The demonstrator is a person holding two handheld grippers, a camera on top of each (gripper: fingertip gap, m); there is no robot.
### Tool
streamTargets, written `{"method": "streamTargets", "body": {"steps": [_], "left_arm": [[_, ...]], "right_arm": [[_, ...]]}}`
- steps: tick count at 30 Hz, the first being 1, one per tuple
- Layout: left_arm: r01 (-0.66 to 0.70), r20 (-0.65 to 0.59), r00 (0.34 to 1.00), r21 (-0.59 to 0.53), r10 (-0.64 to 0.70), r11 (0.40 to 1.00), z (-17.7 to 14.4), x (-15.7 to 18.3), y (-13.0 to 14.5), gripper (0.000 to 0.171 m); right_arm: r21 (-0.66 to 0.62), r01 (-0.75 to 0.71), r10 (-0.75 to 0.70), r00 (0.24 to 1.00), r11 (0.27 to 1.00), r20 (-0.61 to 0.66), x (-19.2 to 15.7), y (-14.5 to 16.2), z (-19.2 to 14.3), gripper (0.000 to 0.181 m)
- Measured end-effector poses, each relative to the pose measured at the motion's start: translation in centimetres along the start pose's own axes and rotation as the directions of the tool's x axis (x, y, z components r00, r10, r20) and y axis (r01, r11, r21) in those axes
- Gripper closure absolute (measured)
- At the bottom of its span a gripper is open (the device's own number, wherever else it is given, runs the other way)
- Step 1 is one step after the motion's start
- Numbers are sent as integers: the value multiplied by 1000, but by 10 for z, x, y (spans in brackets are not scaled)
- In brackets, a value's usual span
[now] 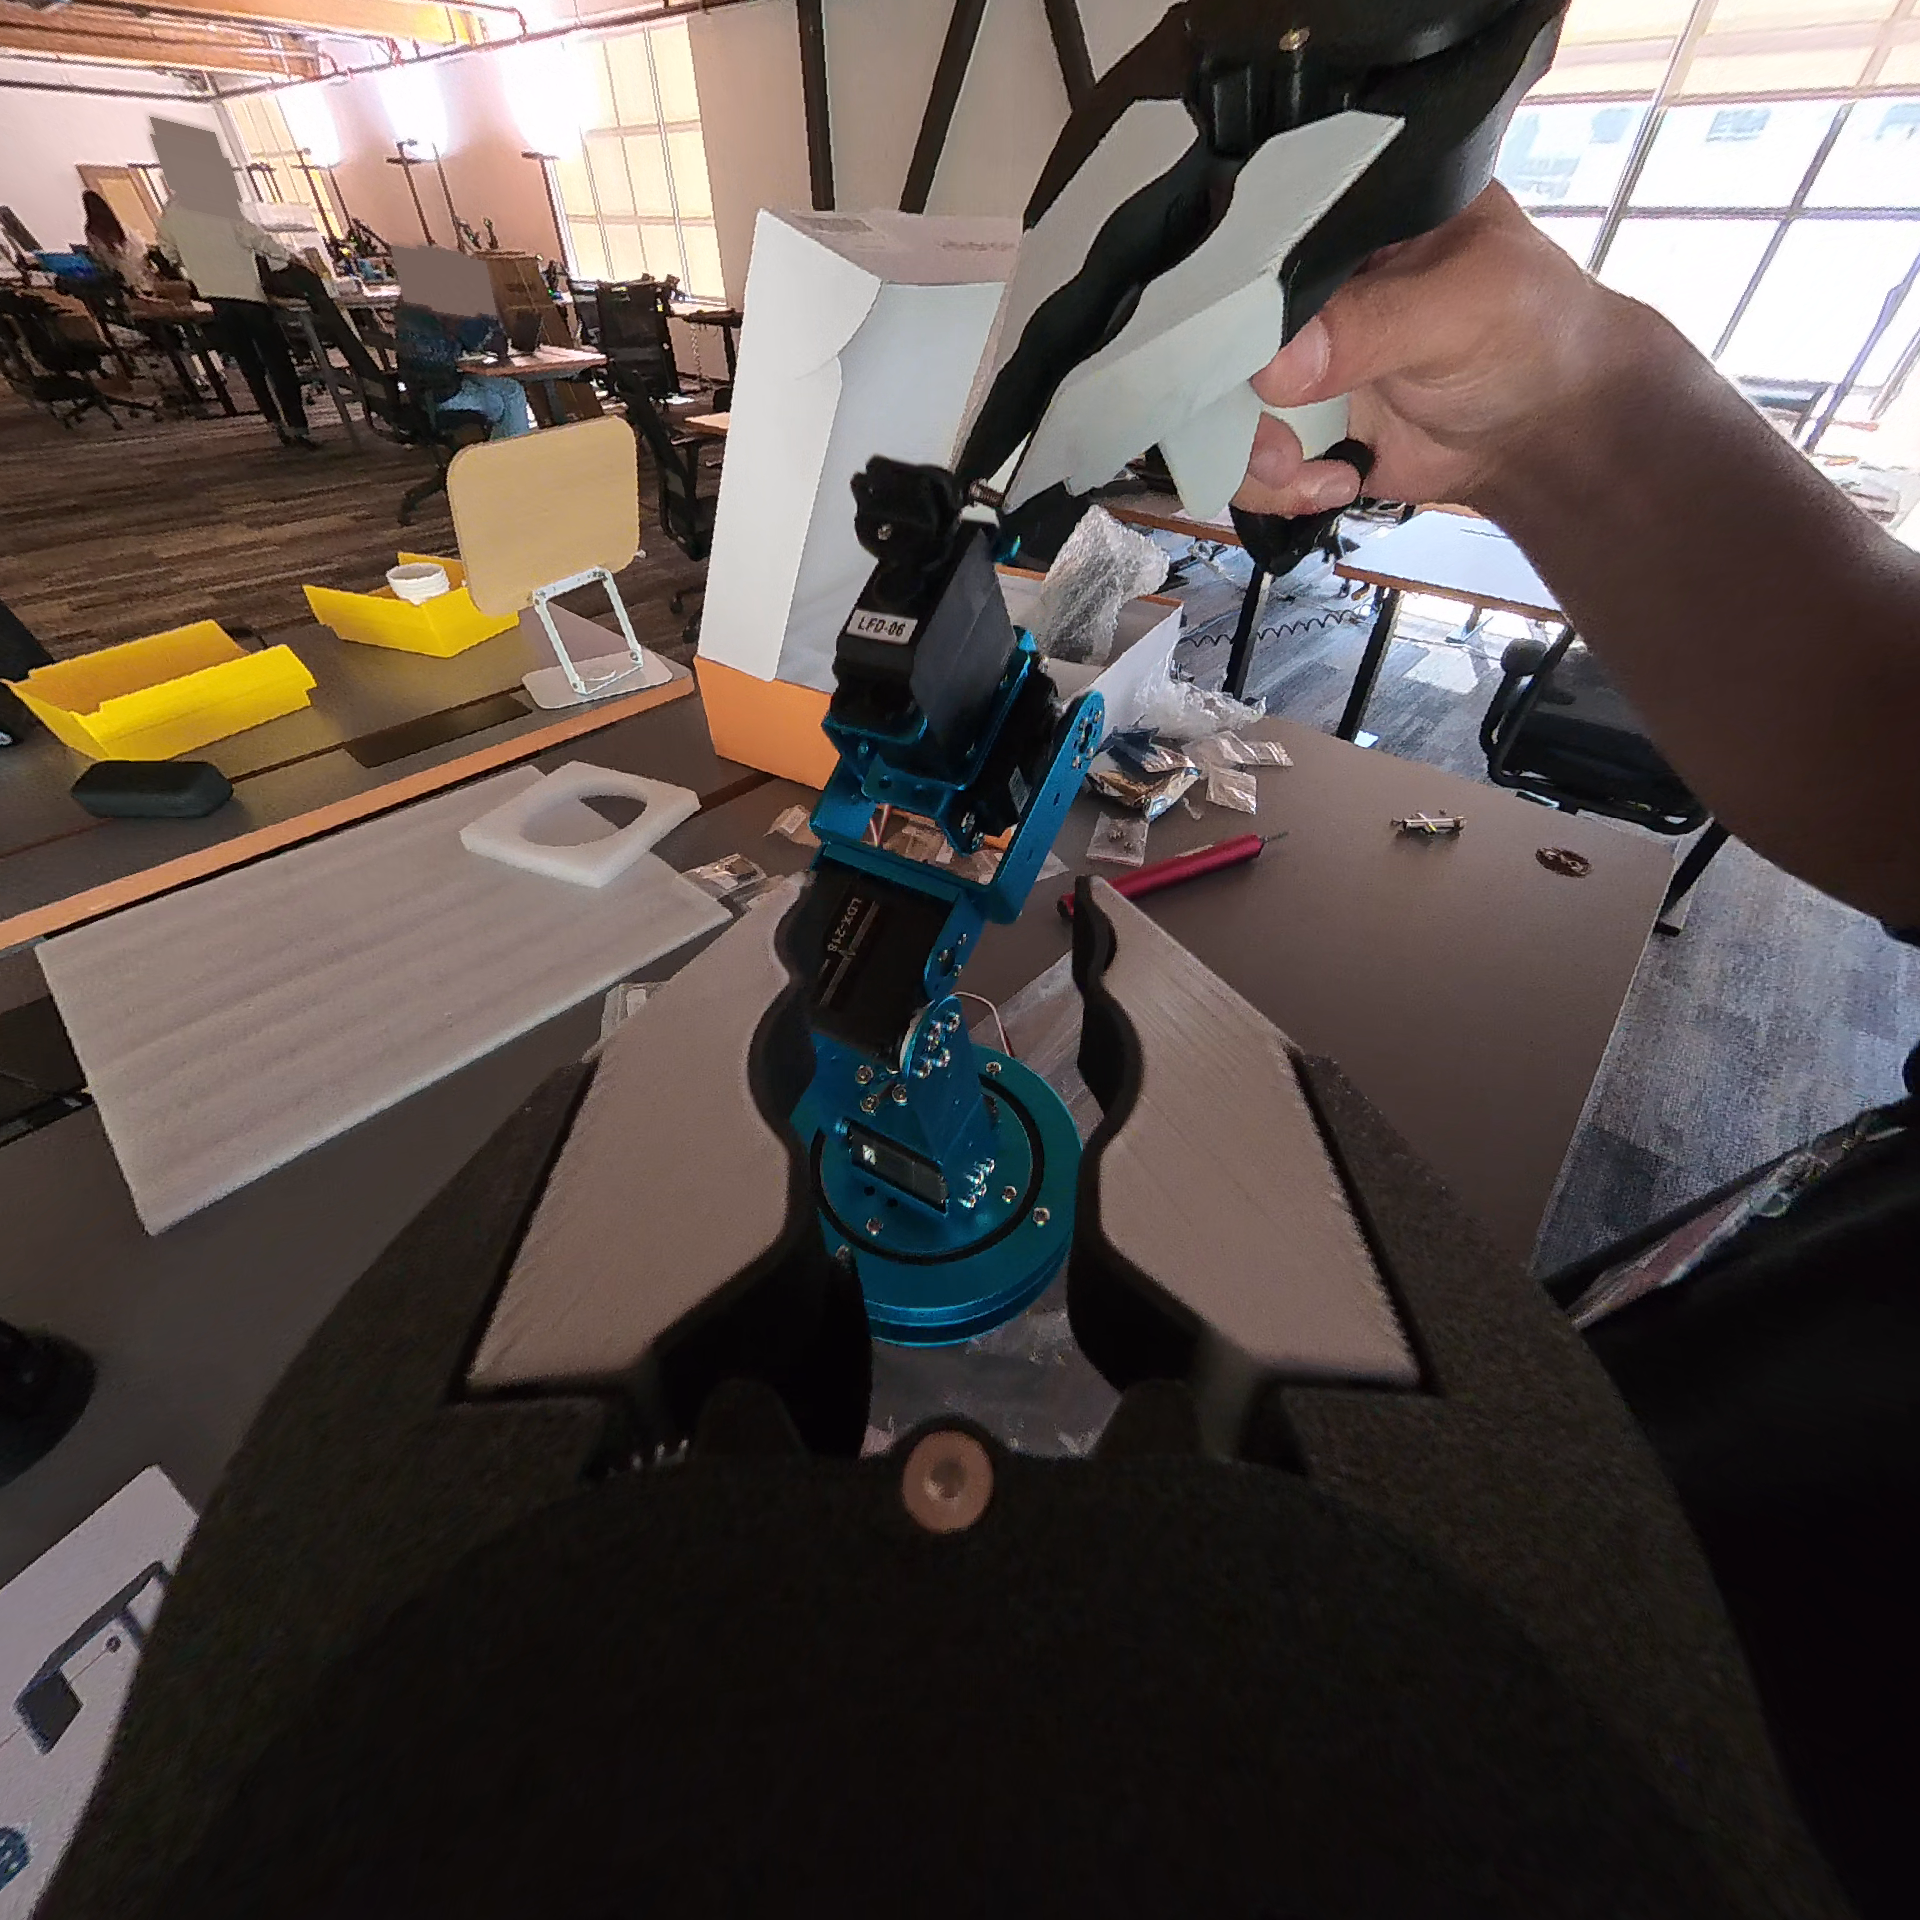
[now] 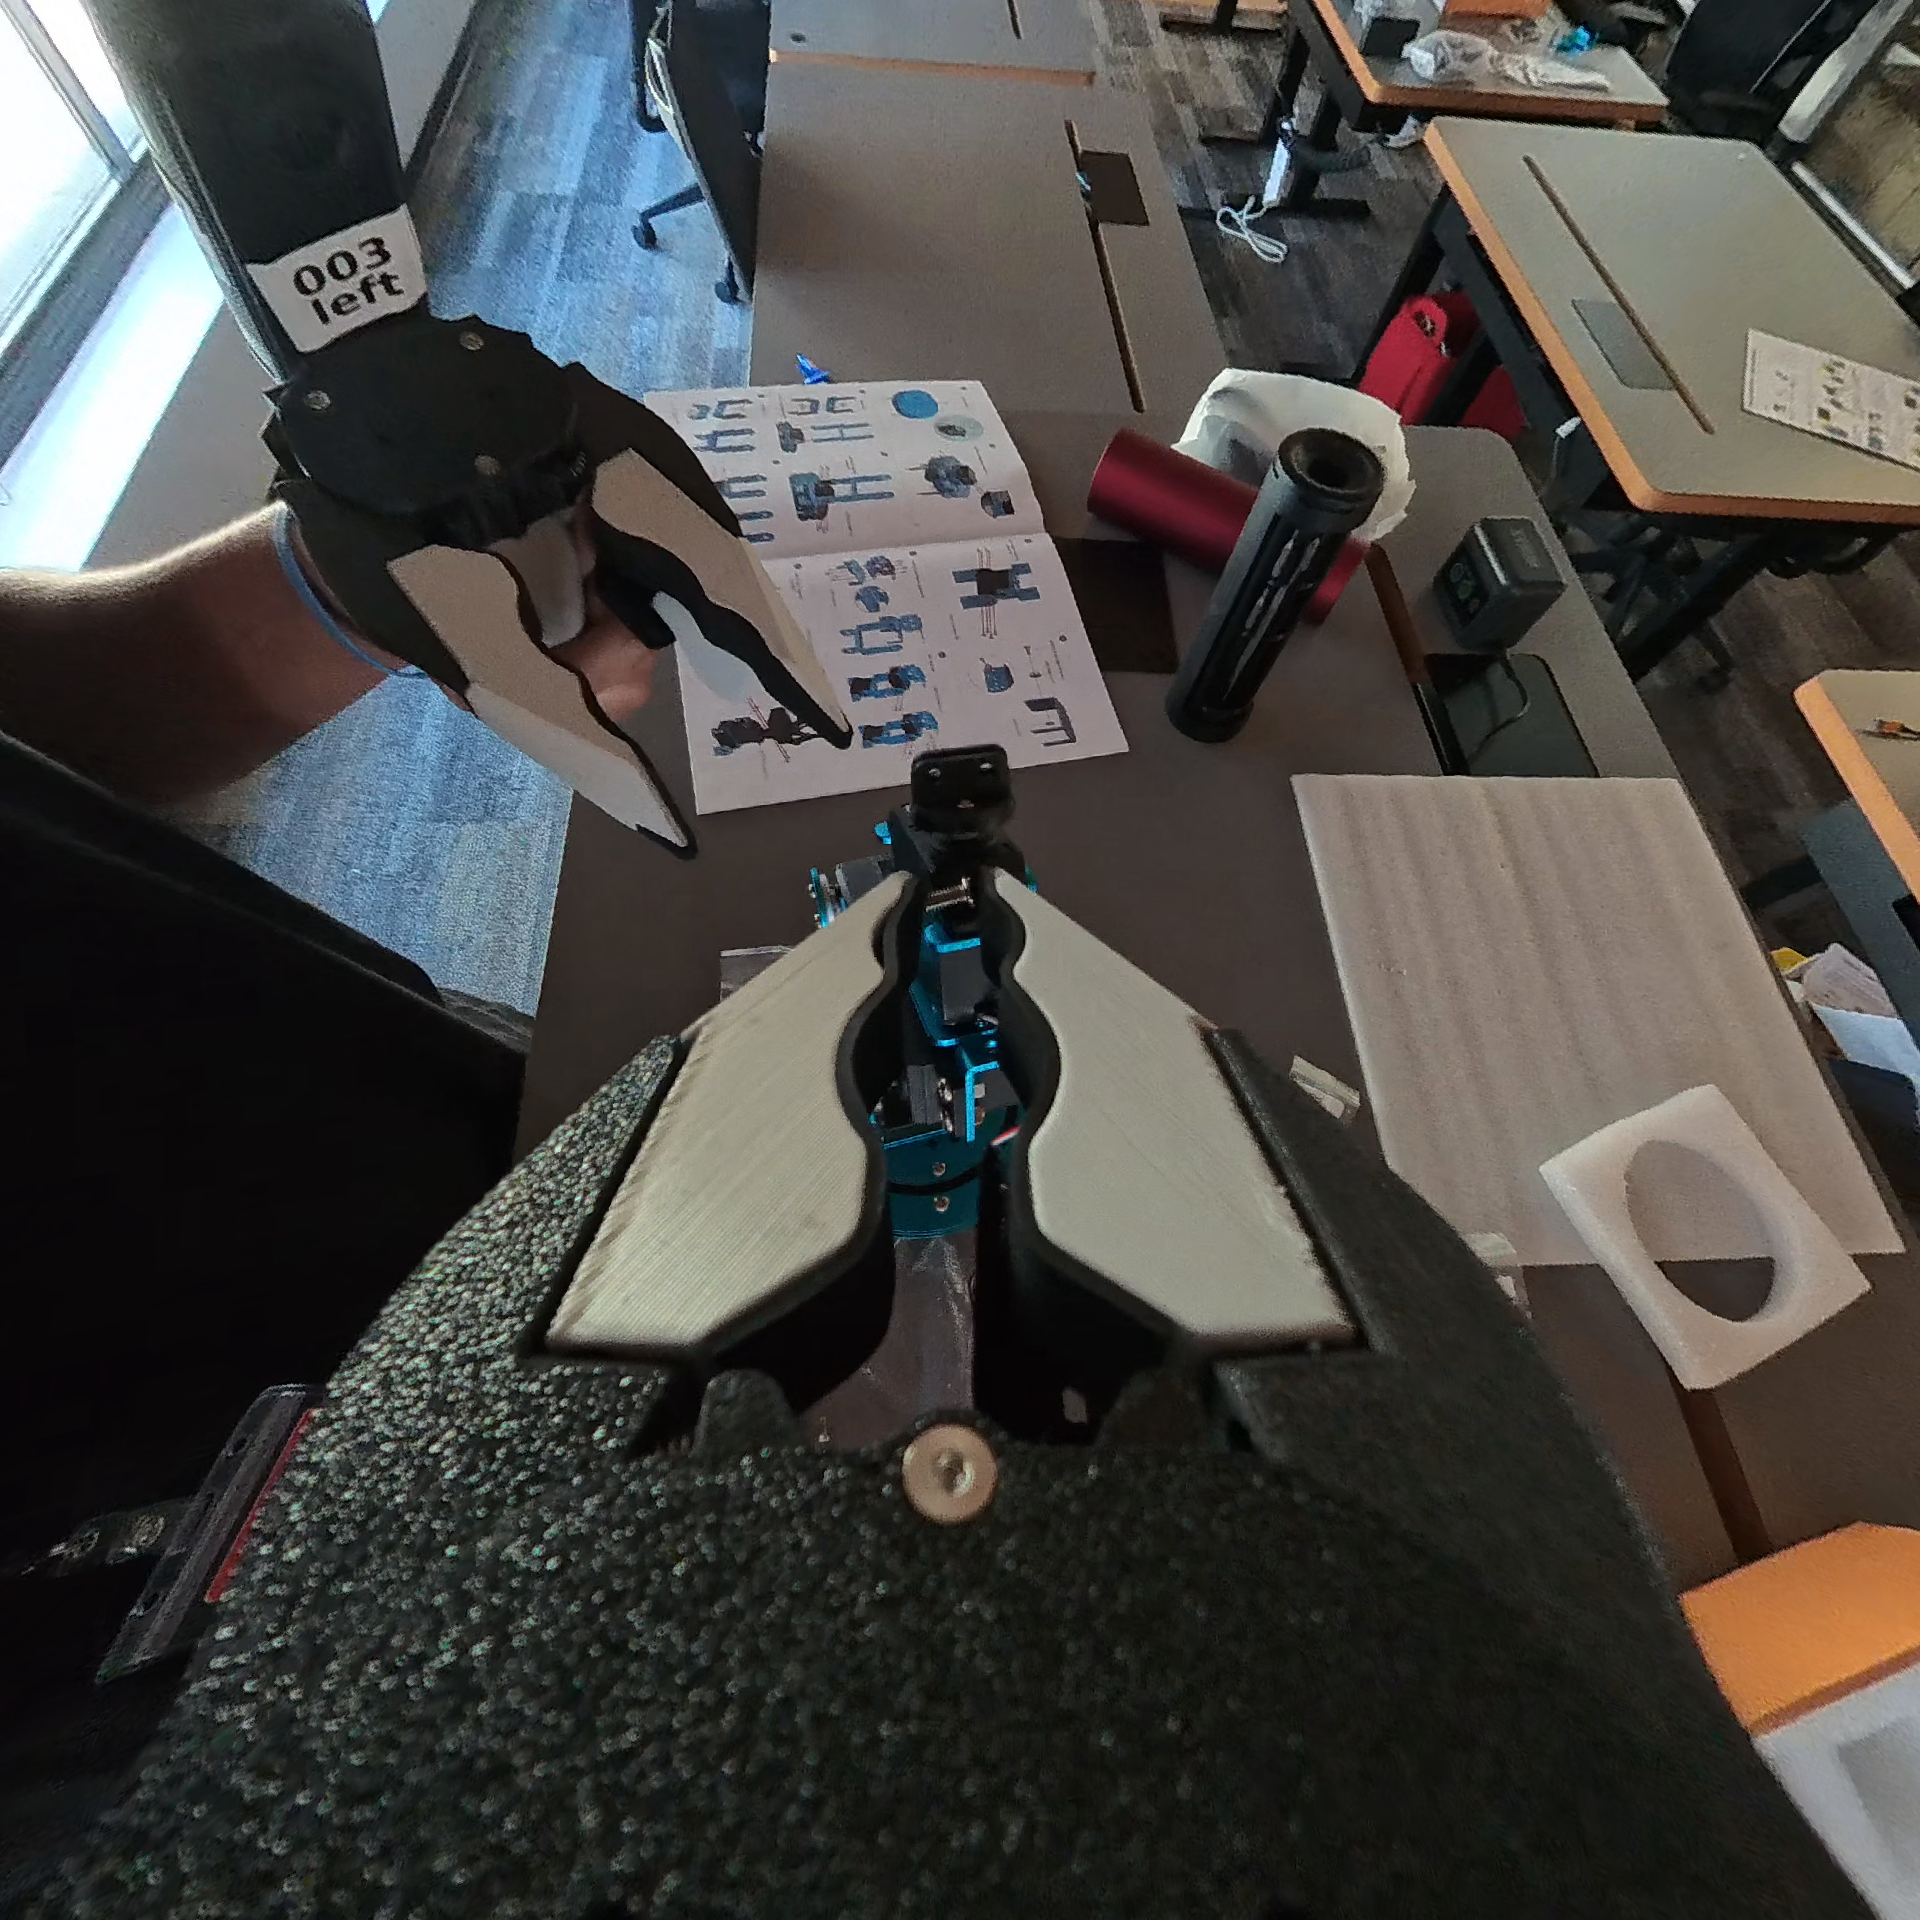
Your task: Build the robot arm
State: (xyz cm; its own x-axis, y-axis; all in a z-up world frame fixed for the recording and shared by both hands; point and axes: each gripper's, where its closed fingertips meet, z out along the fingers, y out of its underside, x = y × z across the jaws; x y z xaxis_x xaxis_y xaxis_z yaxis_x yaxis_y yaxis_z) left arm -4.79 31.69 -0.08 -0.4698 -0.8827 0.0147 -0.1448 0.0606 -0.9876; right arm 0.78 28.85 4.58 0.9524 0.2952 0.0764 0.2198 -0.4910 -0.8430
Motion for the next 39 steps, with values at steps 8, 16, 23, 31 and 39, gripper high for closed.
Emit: {"method": "streamTargets", "body": {"steps": [8,16,23,31,39], "left_arm": [[-32,28,999,-3,32,999,10,-4,-11,127],[202,-170,965,-8,-200,979,7,4,-66,145],[404,-406,796,-197,-449,893,1,26,-76,145],[448,-484,712,-244,-509,860,-4,39,-70,166],[409,-489,759,-155,-430,899,-5,44,-75,169]], "right_arm": [[36,68,-65,995,997,-69,12,-7,-10,172],[-6,574,-565,803,819,-190,-24,-28,-12,172],[-6,708,-698,695,707,-172,-50,-33,6,172],[96,705,-693,709,703,-126,-66,-37,10,172],[185,638,-635,768,748,-83,-69,-39,5,170]]}}
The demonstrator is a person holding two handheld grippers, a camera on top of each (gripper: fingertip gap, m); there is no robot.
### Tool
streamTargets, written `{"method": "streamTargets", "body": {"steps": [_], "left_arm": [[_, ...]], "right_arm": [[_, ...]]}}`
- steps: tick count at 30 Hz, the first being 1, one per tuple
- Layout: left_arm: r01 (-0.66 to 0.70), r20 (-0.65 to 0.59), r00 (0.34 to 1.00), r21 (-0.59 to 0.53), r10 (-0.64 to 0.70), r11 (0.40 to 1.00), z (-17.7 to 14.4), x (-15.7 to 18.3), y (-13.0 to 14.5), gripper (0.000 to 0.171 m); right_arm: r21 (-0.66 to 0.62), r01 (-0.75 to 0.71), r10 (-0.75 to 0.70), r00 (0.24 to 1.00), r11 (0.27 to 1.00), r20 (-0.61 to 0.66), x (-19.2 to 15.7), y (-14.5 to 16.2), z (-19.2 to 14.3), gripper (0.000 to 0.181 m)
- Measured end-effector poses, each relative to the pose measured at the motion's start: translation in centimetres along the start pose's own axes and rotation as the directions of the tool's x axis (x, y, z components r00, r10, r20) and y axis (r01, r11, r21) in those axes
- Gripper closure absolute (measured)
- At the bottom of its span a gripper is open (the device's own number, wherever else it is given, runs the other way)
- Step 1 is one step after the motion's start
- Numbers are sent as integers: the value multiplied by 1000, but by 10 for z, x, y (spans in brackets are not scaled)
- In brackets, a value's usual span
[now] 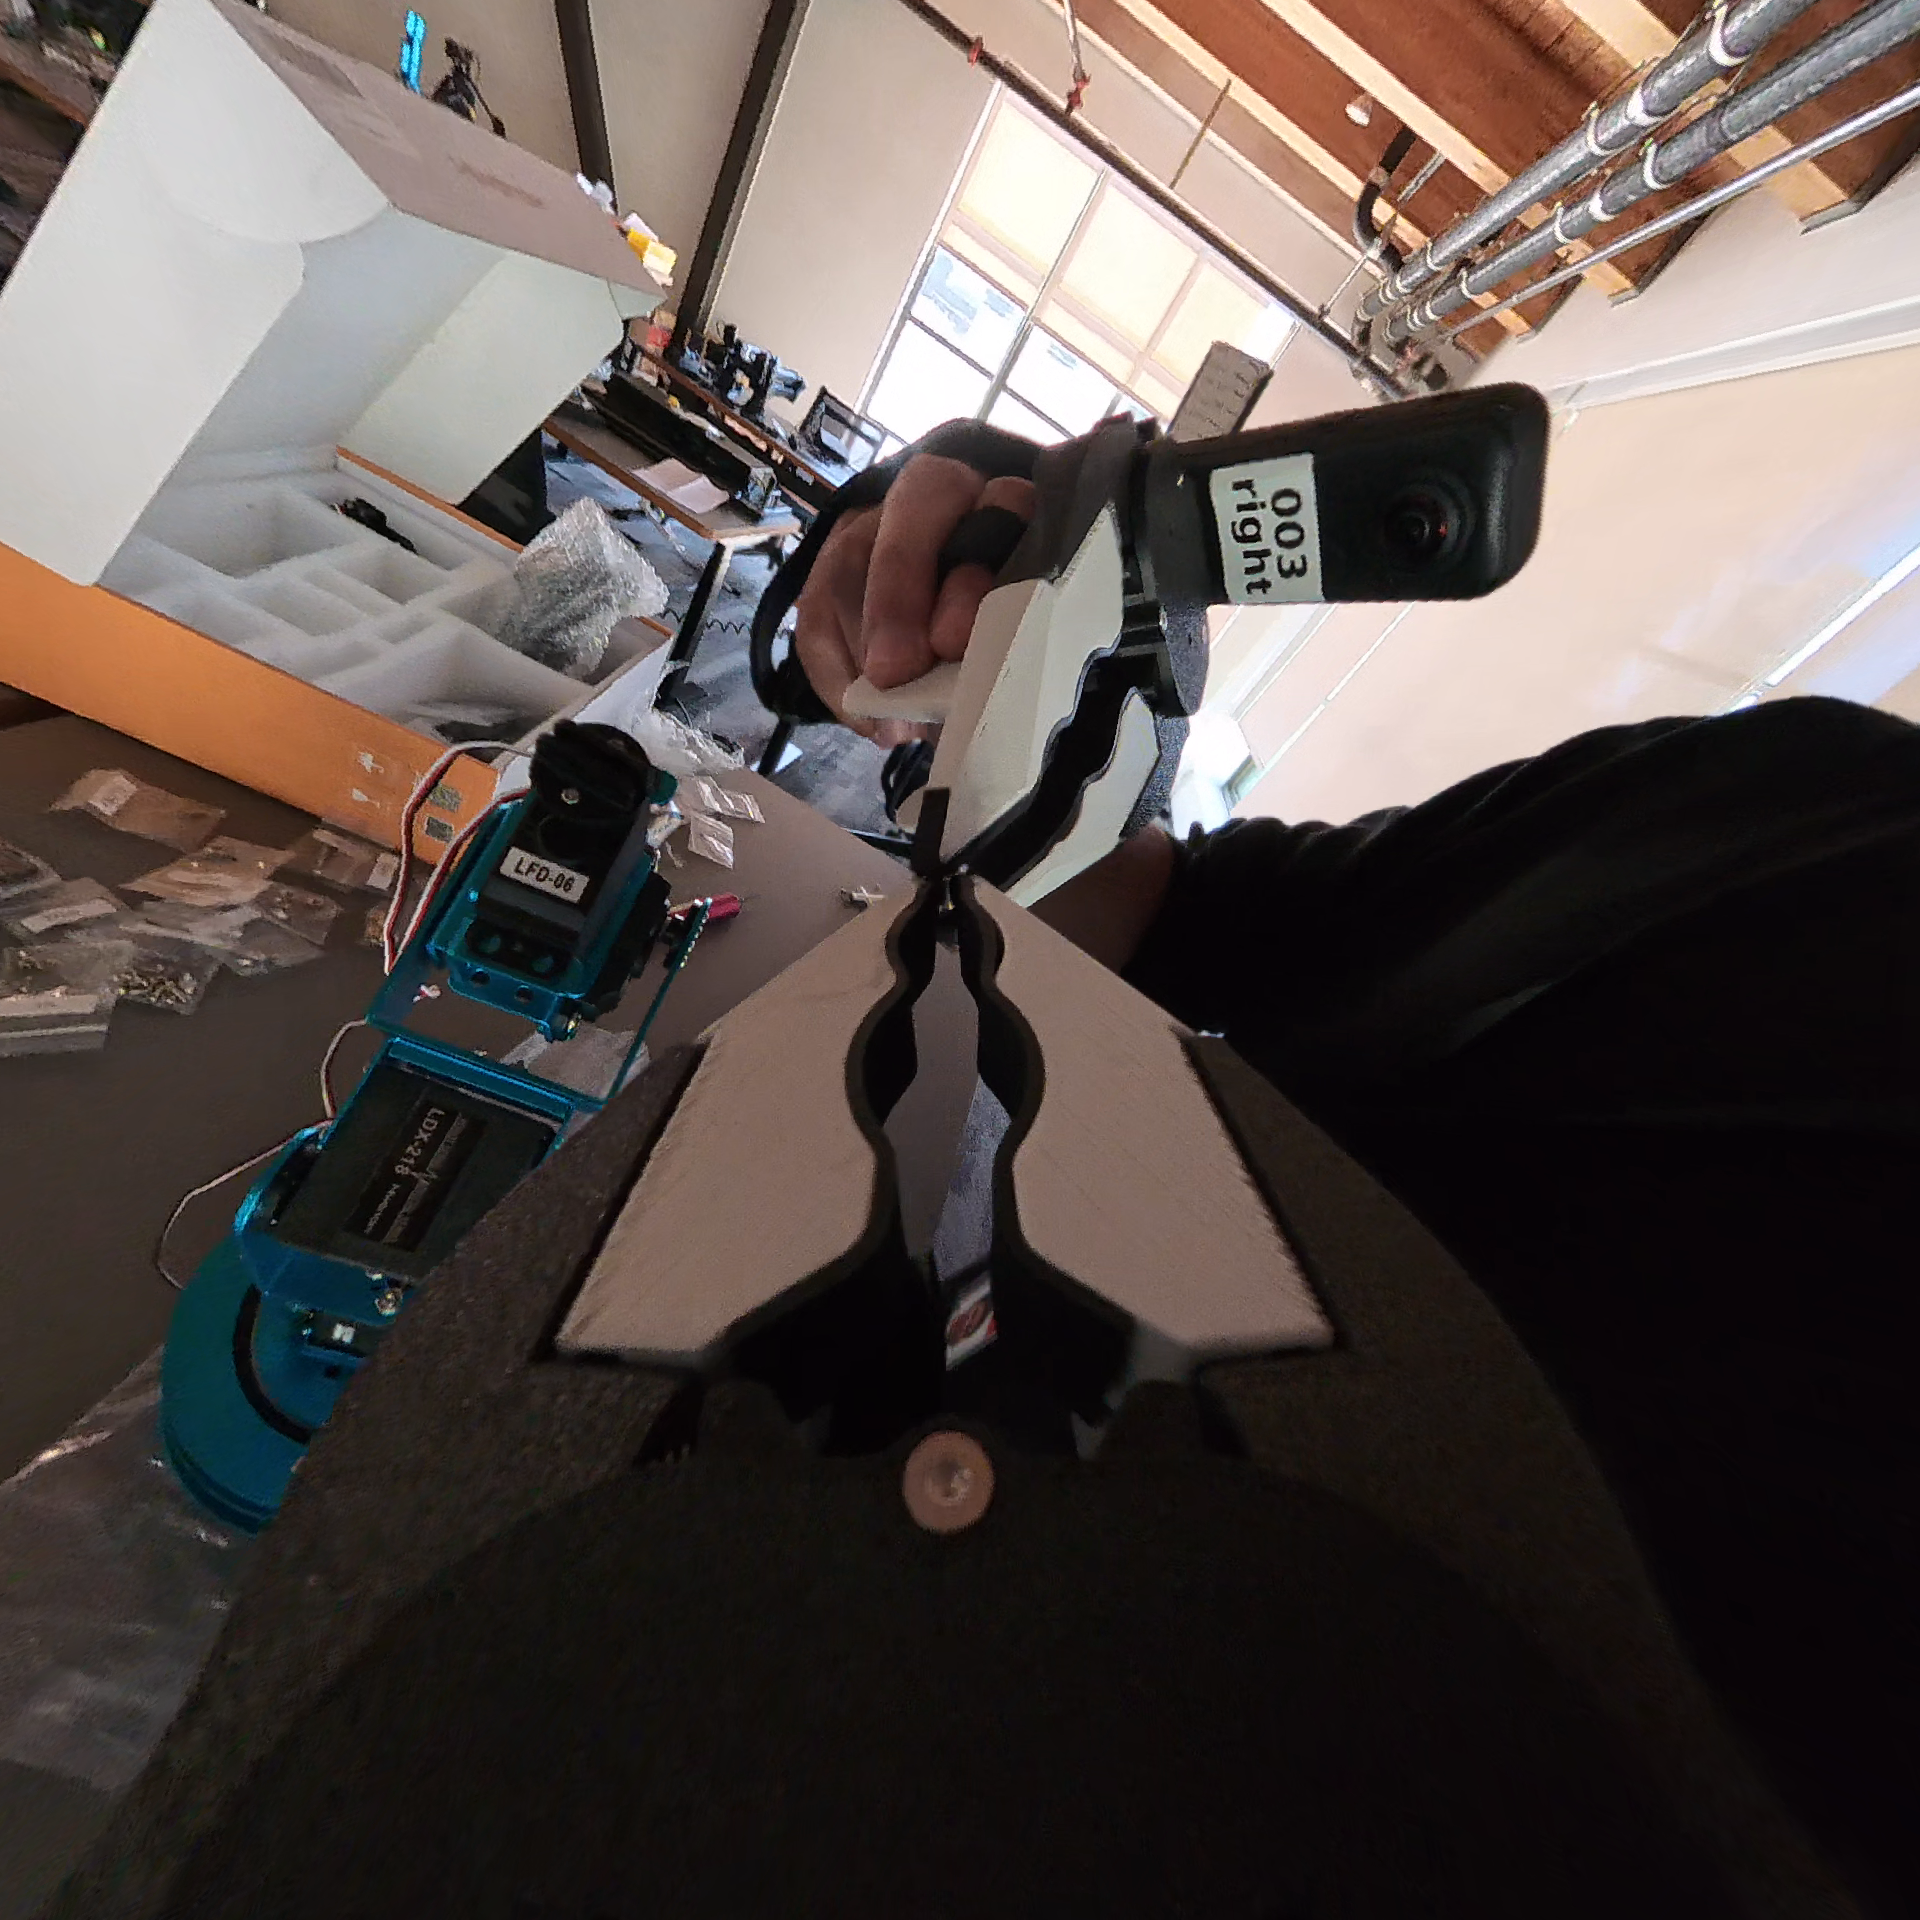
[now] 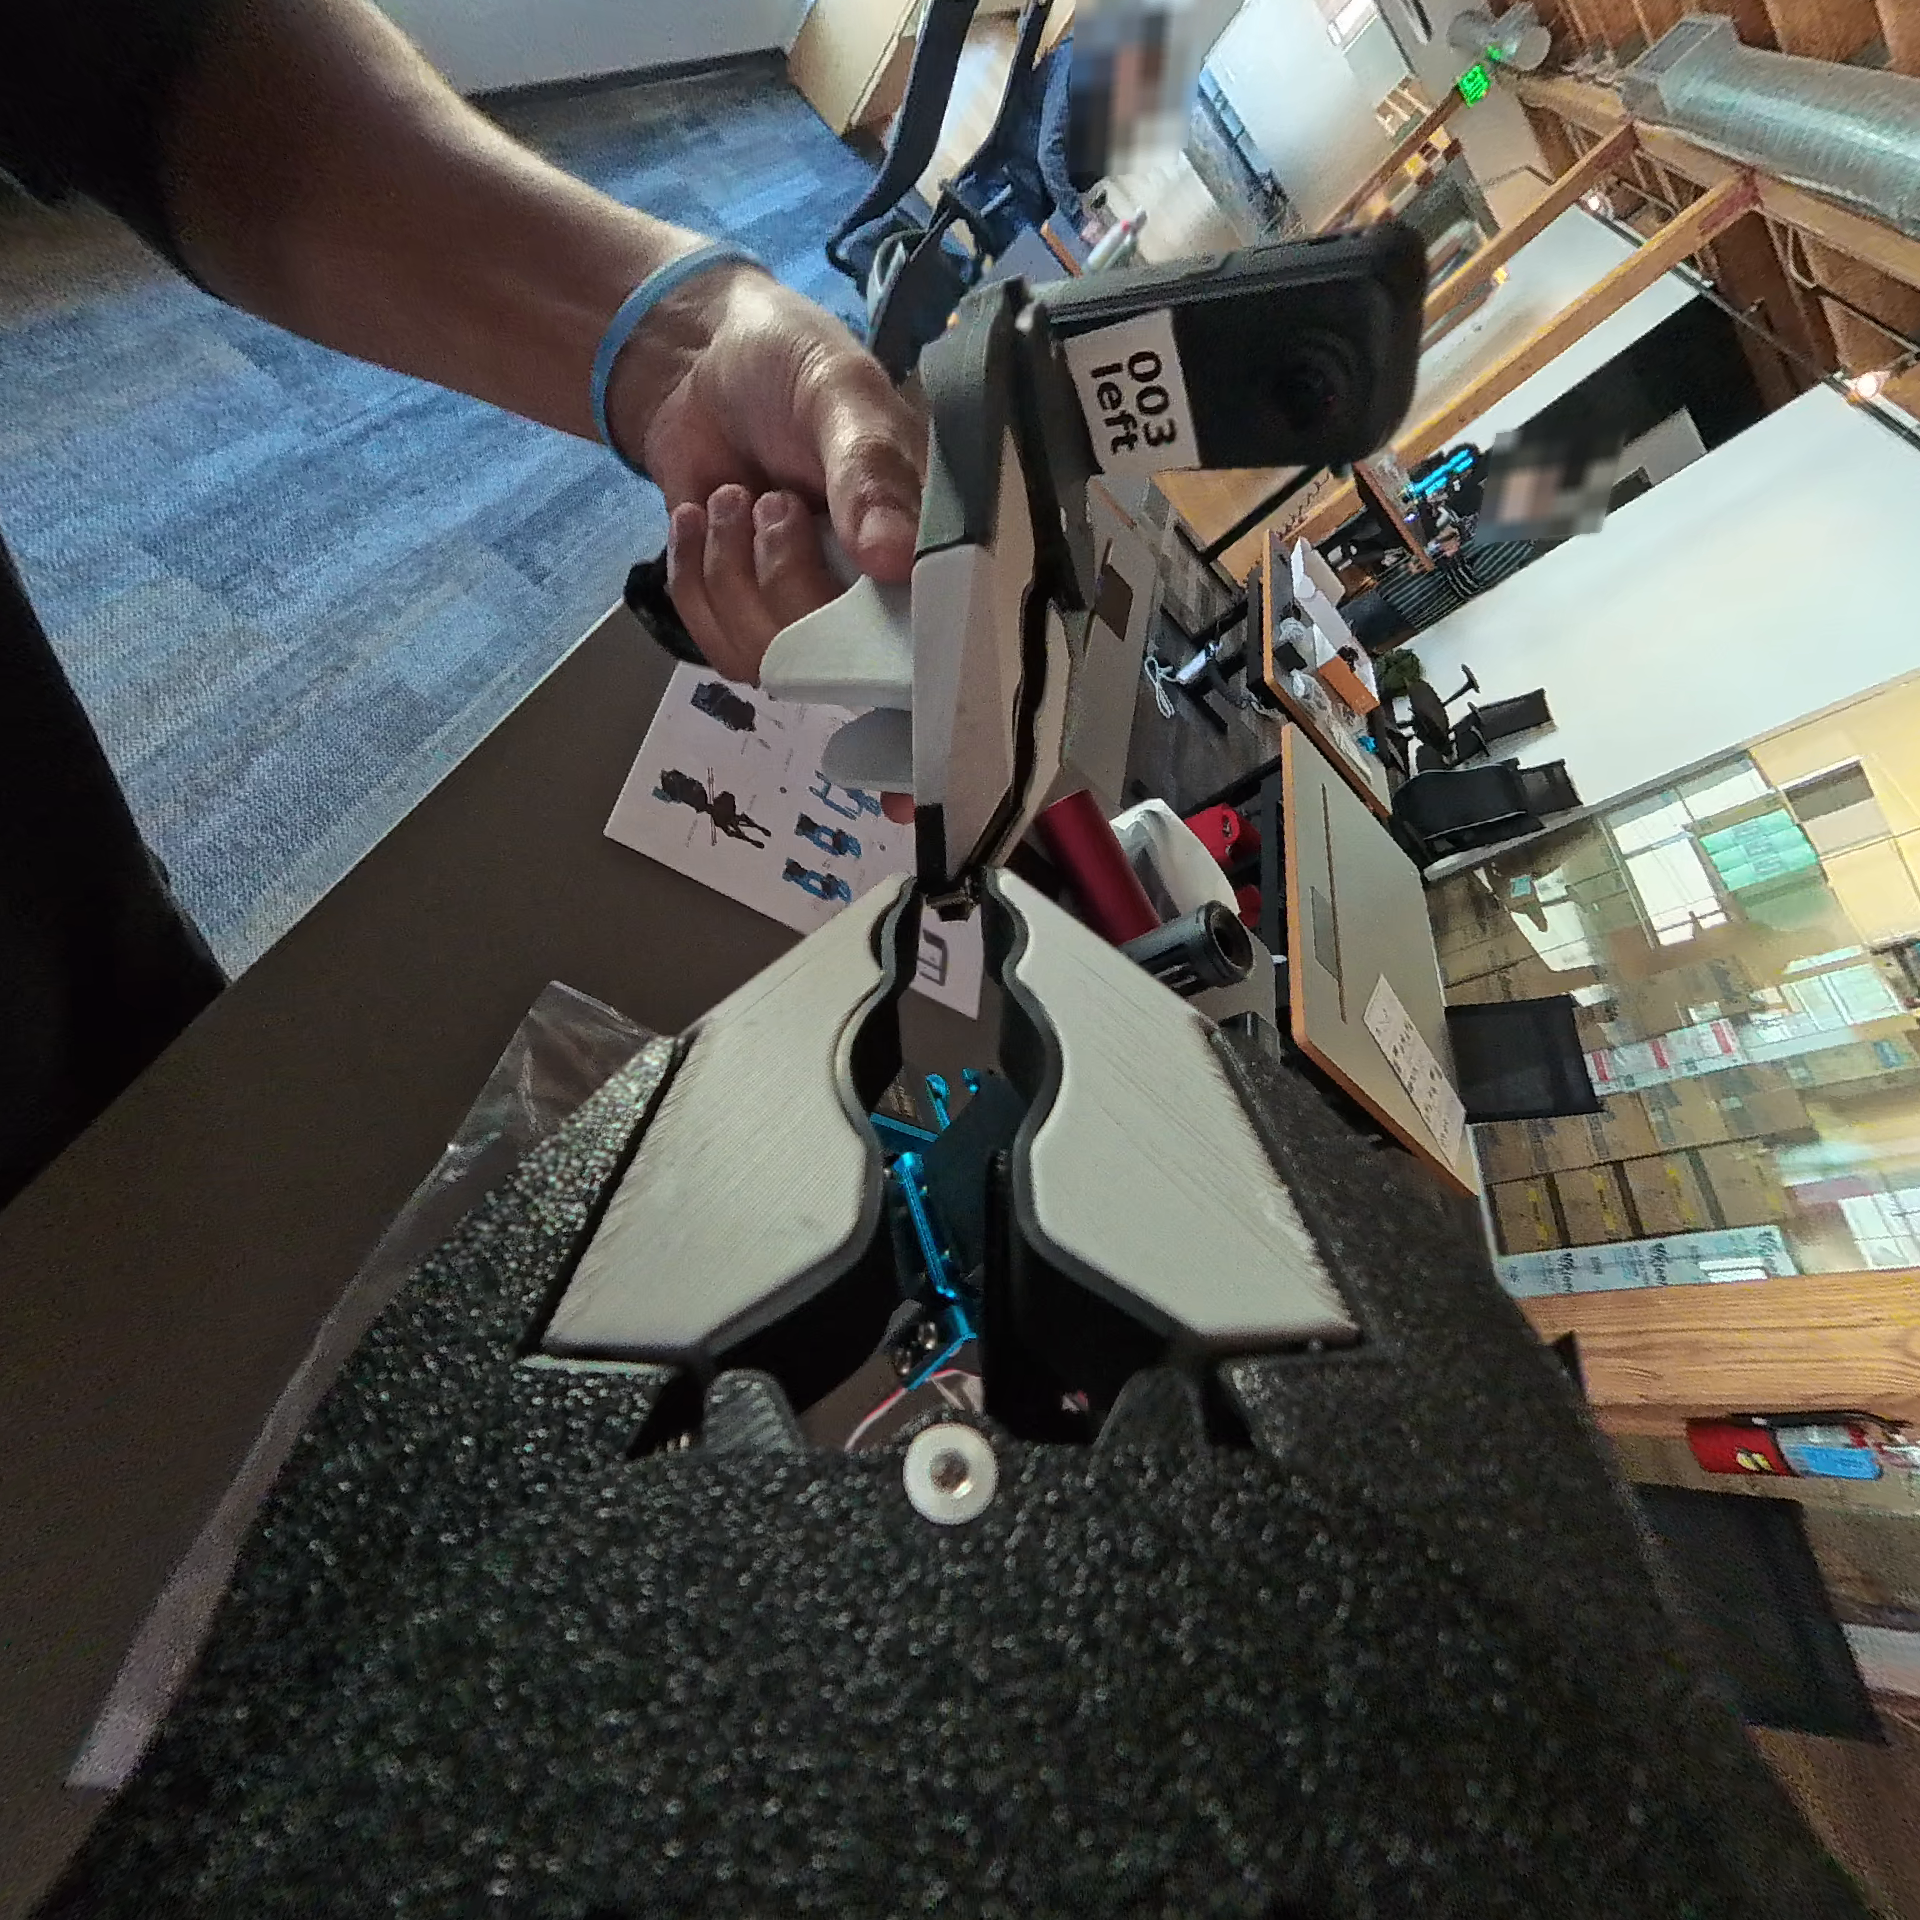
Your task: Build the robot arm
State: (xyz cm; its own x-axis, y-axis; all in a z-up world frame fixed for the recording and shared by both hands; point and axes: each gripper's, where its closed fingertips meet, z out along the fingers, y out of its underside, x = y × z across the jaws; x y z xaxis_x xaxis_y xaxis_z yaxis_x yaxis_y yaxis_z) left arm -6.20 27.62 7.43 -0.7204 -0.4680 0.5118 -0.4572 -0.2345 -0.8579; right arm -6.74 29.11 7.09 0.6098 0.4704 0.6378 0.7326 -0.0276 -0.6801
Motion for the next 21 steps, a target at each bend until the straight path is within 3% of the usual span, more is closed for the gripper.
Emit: {"method": "streamTargets", "body": {"steps": [8,14,17,21], "left_arm": [[-52,10,999,111,51,992,16,-5,-4,170],[-136,95,988,198,119,971,18,-19,-8,170],[-228,136,969,194,205,954,20,-18,-6,170],[-332,174,935,128,308,935,25,-16,1,170]], "right_arm": [[84,-150,148,989,985,29,2,8,-14,169],[113,-317,304,945,942,123,5,20,-25,158],[99,-427,395,886,899,241,3,22,-27,159],[51,-446,405,850,894,337,-2,20,-25,161]]}}
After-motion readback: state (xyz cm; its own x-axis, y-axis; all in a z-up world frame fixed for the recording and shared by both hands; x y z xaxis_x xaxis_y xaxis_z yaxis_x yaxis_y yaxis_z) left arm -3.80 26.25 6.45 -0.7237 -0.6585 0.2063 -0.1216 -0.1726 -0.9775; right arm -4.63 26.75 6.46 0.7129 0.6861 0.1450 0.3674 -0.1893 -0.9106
